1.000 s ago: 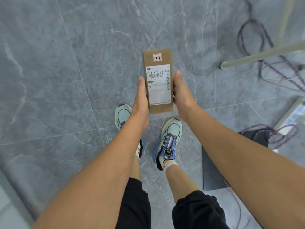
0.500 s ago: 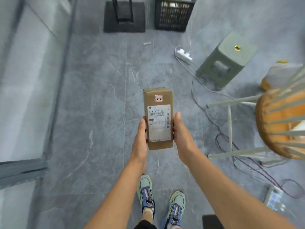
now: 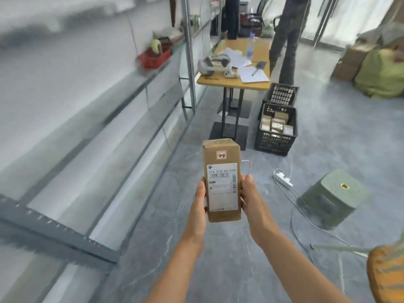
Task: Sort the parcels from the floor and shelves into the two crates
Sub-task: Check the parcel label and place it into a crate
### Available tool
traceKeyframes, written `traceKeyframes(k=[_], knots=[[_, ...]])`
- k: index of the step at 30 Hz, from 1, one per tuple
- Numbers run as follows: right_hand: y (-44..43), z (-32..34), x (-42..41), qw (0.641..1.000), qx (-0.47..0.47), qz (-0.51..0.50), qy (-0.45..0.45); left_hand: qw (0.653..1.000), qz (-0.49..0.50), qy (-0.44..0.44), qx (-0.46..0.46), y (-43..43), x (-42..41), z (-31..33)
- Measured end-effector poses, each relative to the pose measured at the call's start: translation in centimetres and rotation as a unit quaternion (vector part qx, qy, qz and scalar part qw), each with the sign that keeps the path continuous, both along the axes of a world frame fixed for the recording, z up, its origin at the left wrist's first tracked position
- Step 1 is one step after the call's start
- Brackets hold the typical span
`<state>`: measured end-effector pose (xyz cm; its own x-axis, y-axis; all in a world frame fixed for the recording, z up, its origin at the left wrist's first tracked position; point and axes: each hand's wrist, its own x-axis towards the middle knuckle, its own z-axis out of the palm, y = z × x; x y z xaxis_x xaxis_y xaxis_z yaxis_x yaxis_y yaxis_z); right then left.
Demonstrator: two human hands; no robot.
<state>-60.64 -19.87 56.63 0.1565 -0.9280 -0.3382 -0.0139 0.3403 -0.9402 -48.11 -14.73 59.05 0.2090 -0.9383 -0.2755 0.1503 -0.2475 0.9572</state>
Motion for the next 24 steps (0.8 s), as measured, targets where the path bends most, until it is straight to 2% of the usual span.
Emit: traceKeyframes(k=[9,14,24], knots=[[4.5,11.1,6.8,0.988,-0.068,0.135,-0.035,0.989,0.108,-0.084,-0.054,8.2,4.9,11.4],[9.3,15.6,12.3,0.969,-0.094,0.222,-0.055,0.974,0.191,-0.095,-0.074,15.2,8.5,16.0],[26.0,22.4,25.1,0.911,-0.133,0.374,-0.107,0.918,0.358,-0.124,-0.115,34.1,16.2,22.4]])
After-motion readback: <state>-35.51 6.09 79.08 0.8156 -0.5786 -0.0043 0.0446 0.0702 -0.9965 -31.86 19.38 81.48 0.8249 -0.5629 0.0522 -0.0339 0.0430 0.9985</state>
